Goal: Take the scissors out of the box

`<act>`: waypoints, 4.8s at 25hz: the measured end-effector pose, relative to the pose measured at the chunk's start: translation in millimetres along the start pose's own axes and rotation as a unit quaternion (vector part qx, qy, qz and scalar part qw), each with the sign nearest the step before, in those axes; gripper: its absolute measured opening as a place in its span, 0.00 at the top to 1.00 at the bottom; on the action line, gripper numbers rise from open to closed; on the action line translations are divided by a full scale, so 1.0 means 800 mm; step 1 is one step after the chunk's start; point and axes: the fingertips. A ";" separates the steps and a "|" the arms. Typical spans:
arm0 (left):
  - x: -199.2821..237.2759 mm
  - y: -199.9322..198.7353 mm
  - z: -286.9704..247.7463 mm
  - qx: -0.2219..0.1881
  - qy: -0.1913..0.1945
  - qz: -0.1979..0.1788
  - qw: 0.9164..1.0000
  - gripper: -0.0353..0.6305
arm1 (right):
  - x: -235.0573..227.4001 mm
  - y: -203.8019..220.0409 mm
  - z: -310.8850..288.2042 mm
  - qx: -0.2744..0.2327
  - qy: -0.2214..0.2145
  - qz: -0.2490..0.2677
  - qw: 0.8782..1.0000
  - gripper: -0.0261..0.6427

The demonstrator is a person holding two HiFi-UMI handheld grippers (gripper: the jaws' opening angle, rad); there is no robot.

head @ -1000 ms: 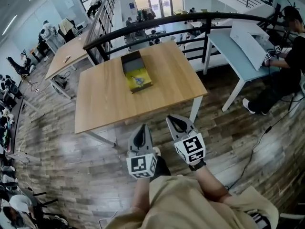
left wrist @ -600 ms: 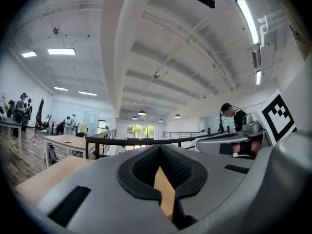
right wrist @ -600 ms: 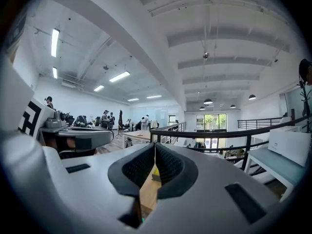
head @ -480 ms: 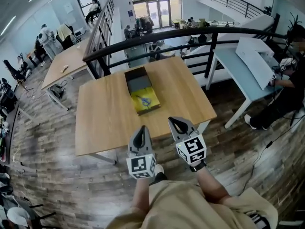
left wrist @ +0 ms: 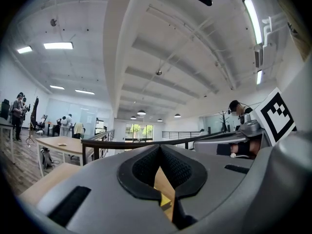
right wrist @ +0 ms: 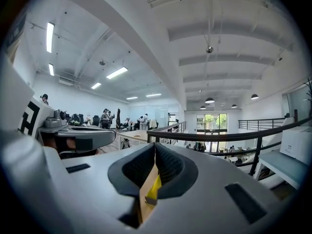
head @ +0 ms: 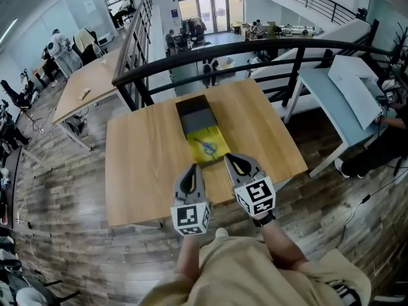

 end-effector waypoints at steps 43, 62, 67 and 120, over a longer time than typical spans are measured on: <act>0.219 0.127 -0.280 0.123 -0.018 0.077 0.989 0.93 | 0.000 0.296 -0.328 0.310 -0.192 0.005 0.931 0.94; 0.259 0.180 -0.301 0.164 -0.045 0.102 0.980 0.93 | 0.049 0.453 -0.363 0.474 -0.295 0.062 0.827 0.73; 0.266 0.181 -0.298 0.166 -0.051 0.102 0.980 0.93 | 0.053 0.461 -0.363 0.486 -0.293 0.061 0.821 0.73; 0.137 -0.005 -0.151 0.019 -0.016 -0.001 1.000 0.93 | -0.076 0.022 -0.191 0.027 0.028 0.018 0.999 0.83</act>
Point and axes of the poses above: the fingertips, and each gripper's own axes: z backward along the fingers, x to its left, y out of its underside, and after that the axes turned 14 degrees about z, right-handed
